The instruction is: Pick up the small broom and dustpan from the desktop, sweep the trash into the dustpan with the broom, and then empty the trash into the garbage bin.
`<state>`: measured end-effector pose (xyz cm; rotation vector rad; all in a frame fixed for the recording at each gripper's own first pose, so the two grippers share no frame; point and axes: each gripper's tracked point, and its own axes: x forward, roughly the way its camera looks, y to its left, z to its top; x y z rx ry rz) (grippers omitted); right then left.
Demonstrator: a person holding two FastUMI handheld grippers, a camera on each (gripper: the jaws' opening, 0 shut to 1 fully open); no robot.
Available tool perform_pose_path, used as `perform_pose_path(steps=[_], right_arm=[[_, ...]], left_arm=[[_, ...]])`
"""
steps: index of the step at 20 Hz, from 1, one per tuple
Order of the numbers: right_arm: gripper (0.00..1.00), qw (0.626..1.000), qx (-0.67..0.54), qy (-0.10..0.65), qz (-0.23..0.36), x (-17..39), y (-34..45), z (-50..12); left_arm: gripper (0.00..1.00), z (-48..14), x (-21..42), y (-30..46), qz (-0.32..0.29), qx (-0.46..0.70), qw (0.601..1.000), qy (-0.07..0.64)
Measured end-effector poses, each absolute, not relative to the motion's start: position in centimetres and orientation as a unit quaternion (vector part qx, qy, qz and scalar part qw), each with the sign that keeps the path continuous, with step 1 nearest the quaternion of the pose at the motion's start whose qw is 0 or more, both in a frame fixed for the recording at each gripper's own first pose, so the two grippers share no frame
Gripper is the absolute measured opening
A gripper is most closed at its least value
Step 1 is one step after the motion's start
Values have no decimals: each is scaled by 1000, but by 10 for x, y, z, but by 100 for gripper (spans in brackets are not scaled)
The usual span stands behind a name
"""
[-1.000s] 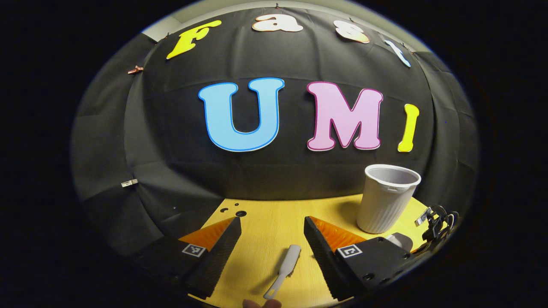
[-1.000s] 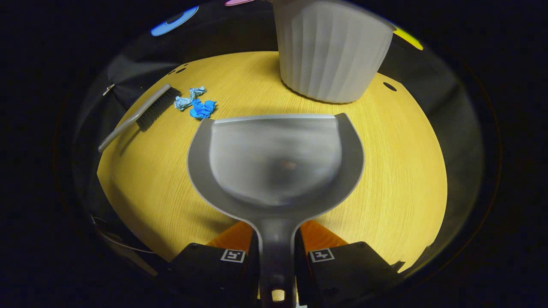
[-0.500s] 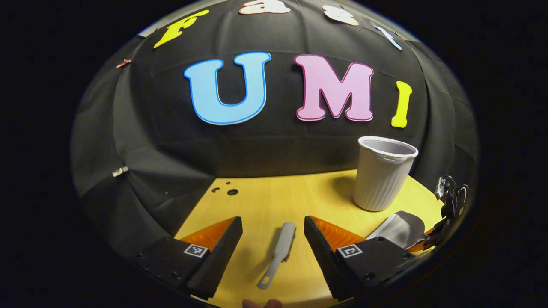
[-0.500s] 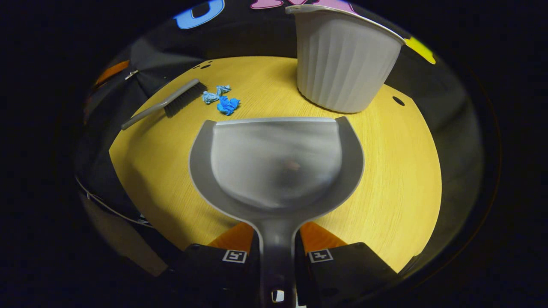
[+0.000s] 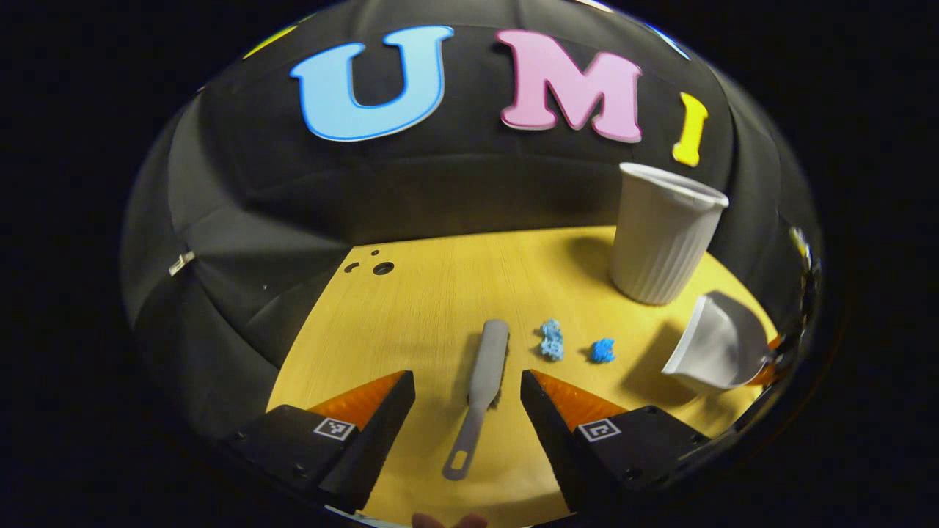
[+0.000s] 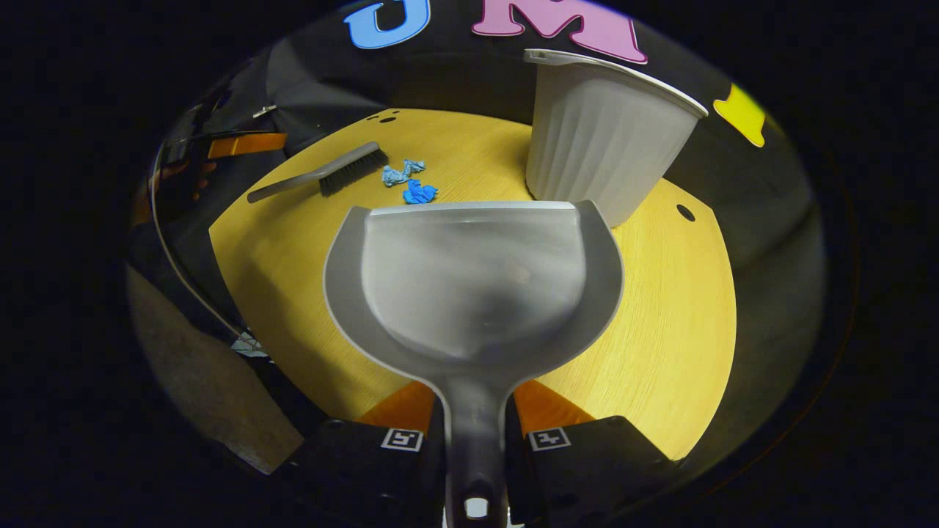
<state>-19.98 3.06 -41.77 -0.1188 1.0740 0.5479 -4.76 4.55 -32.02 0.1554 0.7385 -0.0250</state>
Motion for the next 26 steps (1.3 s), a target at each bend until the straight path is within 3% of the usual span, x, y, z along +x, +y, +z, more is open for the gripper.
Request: perform_pose_path(steps=[2, 8, 18, 22, 23, 24, 25, 26], right_arm=[[37, 818, -62, 506, 267, -205, 32, -418], [37, 806, -83, 510, 288, -219, 41, -421], [37, 806, -84, 514, 282, -227, 44, -424], [37, 802, -81, 519, 283, -228, 46, -424], [37, 798, -80, 524, 287, -230, 47, -424], [37, 790, -75, 535, 290, -233, 49, -424], [37, 783, -71, 546, 290, -236, 51, -423], [37, 778, -69, 555, 288, -236, 50, -422]], left_arm=[[94, -350, -51, 36, -44, 72, 913, 400], [93, -411, -53, 46, -40, 71, 872, 482], [89, -460, -39, 49, -60, 100, 830, 546], [72, -465, -39, 41, -73, 92, 826, 551], [56, -463, -38, 40, -74, 94, 826, 551], [48, -465, -36, 46, -59, 110, 821, 557], [34, -462, -38, 48, -54, 124, 817, 561], [33, -462, -35, 52, -43, 139, 813, 563]])
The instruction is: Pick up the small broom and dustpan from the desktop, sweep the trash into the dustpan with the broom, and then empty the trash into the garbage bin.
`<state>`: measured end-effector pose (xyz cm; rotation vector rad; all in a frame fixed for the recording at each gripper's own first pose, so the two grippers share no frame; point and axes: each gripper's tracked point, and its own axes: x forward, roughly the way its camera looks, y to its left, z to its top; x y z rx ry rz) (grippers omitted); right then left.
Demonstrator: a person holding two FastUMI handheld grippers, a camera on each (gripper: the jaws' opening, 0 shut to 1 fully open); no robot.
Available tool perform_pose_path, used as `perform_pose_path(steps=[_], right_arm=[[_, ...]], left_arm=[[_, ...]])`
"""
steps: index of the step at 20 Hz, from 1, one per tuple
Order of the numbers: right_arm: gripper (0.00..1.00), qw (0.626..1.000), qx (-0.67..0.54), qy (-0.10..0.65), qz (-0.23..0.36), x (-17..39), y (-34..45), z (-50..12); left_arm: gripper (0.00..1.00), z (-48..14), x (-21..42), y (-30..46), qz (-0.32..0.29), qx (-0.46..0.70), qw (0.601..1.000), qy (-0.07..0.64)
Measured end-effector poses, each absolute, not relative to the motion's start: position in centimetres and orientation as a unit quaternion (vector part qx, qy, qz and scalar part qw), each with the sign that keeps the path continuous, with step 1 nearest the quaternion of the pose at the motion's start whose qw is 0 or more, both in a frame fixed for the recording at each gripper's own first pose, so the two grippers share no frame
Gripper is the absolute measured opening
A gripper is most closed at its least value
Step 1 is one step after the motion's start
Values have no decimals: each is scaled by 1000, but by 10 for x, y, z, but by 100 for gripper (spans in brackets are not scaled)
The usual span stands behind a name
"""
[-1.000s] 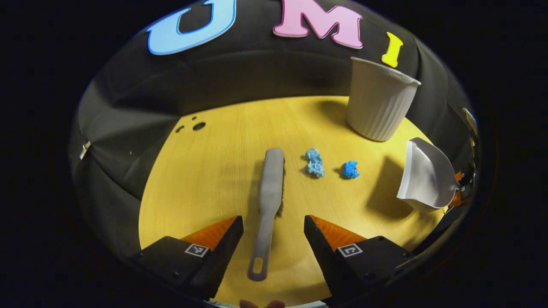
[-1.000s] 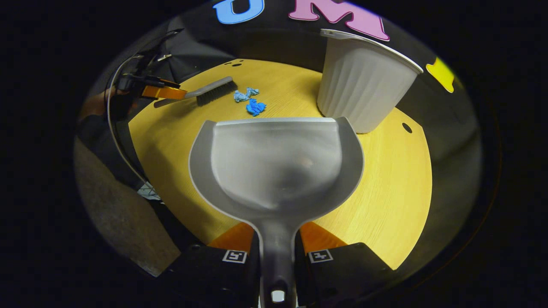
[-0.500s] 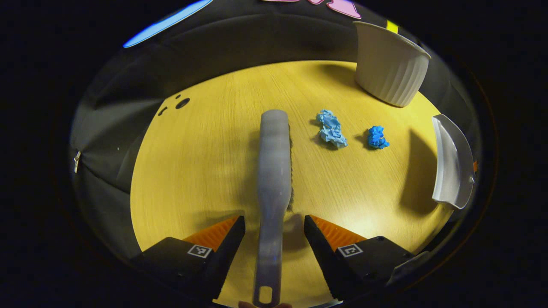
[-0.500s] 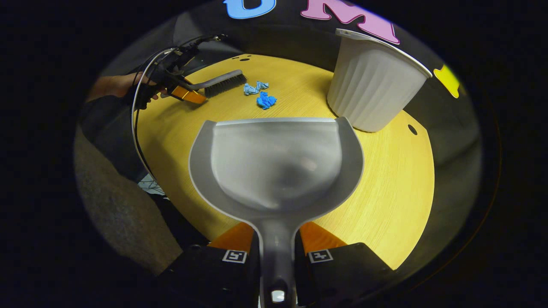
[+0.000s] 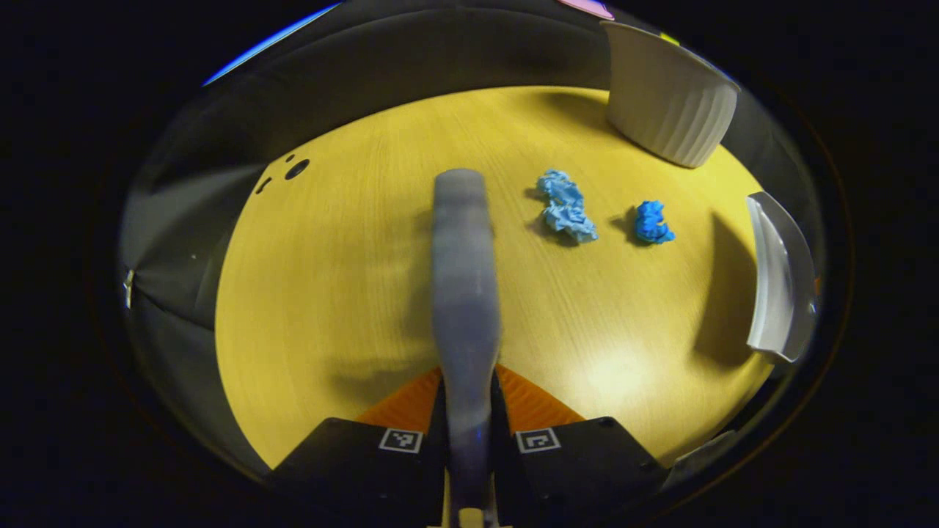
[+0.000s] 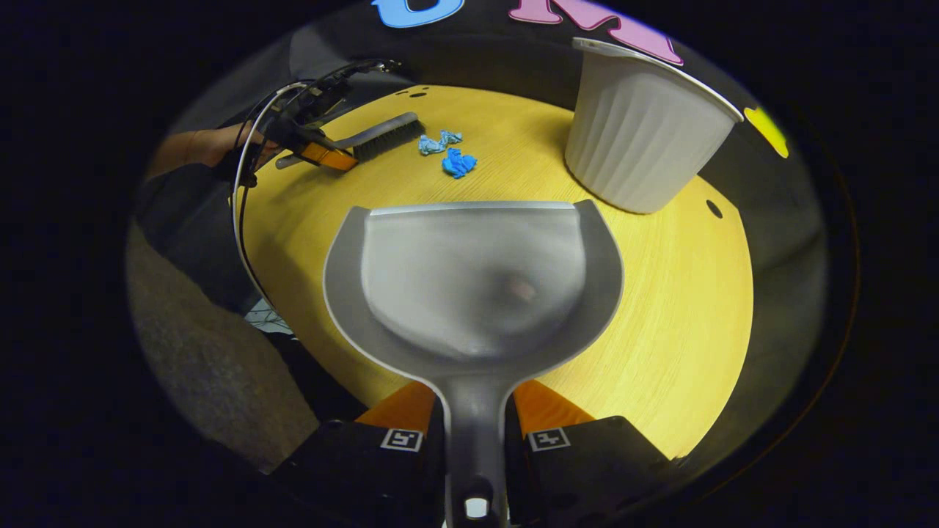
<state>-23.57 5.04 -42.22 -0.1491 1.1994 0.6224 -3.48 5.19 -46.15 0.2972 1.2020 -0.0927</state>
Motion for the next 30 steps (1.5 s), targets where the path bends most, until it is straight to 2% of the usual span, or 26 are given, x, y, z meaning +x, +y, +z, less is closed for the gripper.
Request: perform_pose_path(steps=[3, 14, 25, 30], right_arm=[[37, 777, -76, 555, 287, -229, 51, -419], [37, 754, -118, 574, 297, -219, 45, -437], [37, 737, -120, 587, 312, -216, 50, -450], [37, 737, -113, 588, 313, -216, 52, -453]], left_arm=[[29, -458, -24, 45, -45, 150, 819, 552], [28, -453, 27, 26, -62, 136, 836, 528], [28, -451, 17, -52, -170, 128, 819, 533], [29, -445, -1, -92, -249, 143, 798, 531]])
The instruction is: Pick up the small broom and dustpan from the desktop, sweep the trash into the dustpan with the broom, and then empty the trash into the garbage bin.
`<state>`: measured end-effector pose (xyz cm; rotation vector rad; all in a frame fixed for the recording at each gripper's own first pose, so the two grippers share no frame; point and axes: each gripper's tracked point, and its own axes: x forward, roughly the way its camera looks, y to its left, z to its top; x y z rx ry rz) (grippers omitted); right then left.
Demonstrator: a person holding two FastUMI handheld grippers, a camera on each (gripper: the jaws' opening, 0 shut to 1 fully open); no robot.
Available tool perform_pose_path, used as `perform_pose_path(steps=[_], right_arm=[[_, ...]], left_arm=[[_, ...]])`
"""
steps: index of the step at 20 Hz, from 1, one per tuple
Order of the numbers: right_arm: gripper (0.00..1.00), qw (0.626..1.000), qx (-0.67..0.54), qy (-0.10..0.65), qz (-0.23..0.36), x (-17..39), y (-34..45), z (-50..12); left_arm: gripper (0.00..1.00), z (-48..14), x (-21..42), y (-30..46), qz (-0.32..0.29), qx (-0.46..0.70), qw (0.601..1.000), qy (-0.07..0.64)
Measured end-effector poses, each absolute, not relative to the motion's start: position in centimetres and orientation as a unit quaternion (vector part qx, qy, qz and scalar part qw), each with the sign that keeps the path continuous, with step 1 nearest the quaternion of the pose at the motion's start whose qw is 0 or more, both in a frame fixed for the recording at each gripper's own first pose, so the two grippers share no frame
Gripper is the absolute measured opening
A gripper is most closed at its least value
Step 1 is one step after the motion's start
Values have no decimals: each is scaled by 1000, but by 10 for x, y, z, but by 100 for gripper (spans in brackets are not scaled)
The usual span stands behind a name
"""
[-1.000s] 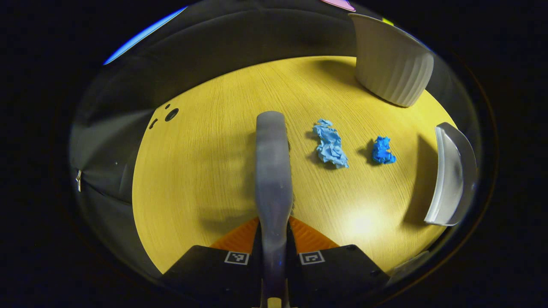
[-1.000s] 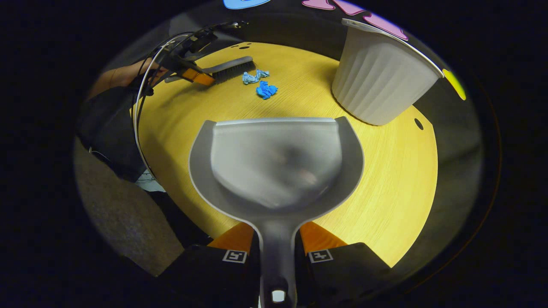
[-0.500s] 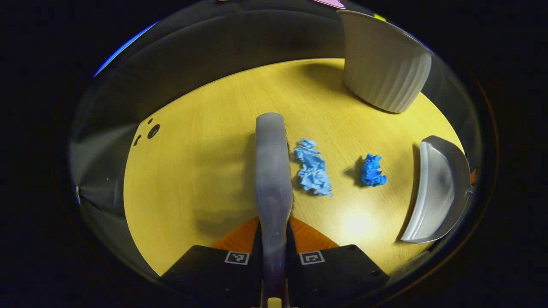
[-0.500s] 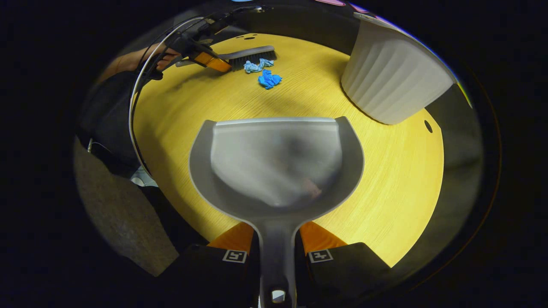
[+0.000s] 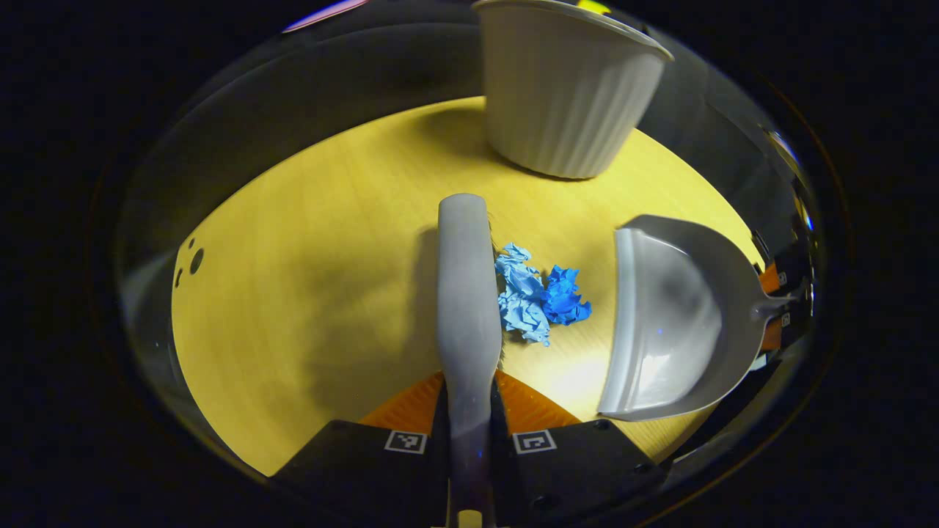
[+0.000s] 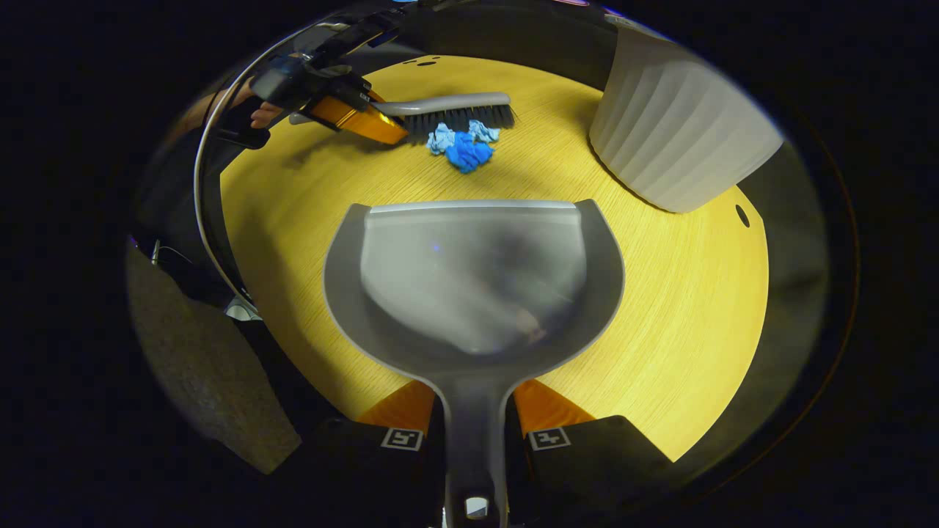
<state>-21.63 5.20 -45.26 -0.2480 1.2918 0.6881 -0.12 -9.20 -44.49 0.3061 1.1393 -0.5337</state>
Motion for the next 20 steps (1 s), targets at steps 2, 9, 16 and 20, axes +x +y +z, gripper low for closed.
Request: perform_pose_path(steps=[2, 9, 16, 20], right_arm=[[37, 738, -112, 587, 313, -217, 51, -453], [37, 753, -99, 572, 309, -218, 52, -456], [37, 784, -58, 553, 278, -231, 52, -462], [37, 797, -46, 557, 228, -234, 40, -445]], left_arm=[[28, -443, -13, -115, -274, 141, 789, 531], [27, -422, -48, -170, -329, 97, 771, 537], [28, -403, -55, -189, -311, 69, 802, 506], [28, -392, -29, -148, -262, 59, 832, 486]])
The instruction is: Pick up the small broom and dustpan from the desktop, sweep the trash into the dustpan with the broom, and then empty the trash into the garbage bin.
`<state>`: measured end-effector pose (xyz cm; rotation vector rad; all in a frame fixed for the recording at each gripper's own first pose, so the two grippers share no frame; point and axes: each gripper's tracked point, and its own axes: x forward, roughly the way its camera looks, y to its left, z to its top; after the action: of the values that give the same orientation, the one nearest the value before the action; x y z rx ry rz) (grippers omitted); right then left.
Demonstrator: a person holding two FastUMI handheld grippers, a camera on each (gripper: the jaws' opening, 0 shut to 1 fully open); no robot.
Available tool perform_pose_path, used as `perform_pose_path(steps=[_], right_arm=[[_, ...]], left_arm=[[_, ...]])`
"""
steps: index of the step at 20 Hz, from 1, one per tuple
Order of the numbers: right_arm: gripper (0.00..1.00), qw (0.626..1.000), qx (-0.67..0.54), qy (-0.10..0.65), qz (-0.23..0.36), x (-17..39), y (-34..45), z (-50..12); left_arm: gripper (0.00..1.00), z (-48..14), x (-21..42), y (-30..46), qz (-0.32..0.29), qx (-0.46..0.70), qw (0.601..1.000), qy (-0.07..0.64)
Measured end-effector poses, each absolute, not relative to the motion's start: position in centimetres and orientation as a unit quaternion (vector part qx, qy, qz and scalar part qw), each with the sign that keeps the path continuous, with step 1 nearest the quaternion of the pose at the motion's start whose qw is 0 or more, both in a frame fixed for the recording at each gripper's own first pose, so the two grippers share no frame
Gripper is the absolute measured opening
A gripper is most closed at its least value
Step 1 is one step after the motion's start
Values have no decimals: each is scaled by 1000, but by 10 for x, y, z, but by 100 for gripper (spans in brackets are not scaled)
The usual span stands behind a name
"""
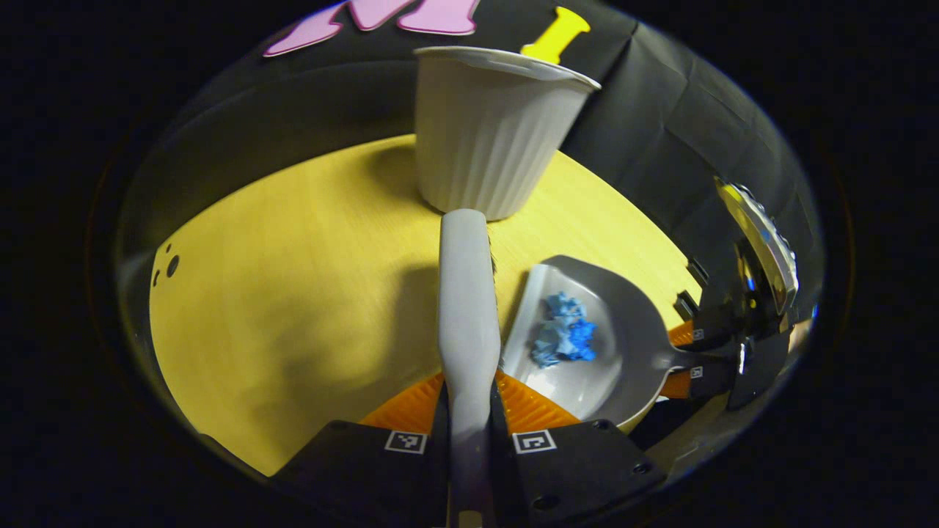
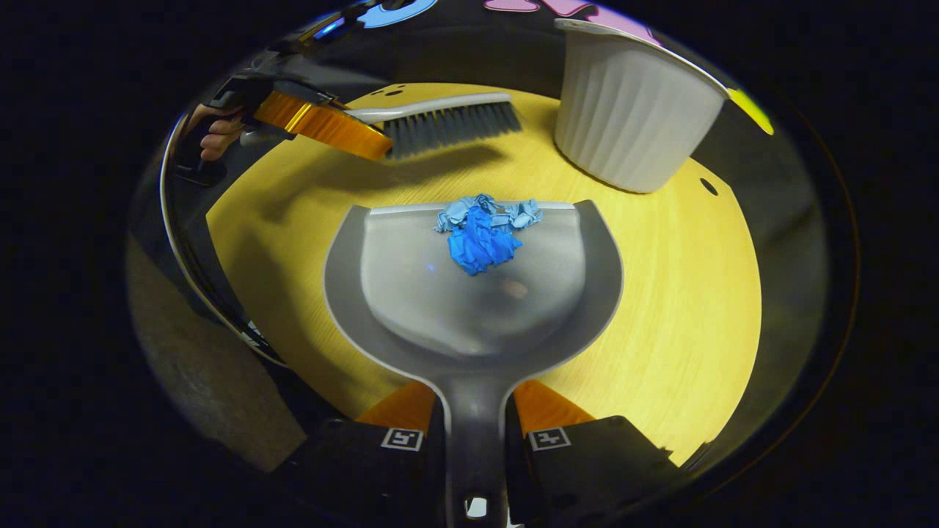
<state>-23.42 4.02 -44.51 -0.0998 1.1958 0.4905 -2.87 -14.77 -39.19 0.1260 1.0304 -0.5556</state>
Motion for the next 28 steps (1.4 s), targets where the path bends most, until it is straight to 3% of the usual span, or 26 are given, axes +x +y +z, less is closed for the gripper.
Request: perform_pose_path(steps=[9, 15, 22, 28], right_arm=[[37, 840, -26, 531, 106, -187, -26, -313], [37, 842, -4, 536, 63, -155, -46, -240], [37, 837, 9, 547, 19, -80, -84, -207], [37, 811, -91, 577, 11, -6, -132, -207]], left_arm=[[28, -394, -27, -82, -209, 39, 848, 485], [28, -403, -28, -62, -196, 32, 855, 479], [28, -416, -41, -41, -191, 14, 853, 486], [28, -423, -51, -21, -184, 9, 853, 488]])
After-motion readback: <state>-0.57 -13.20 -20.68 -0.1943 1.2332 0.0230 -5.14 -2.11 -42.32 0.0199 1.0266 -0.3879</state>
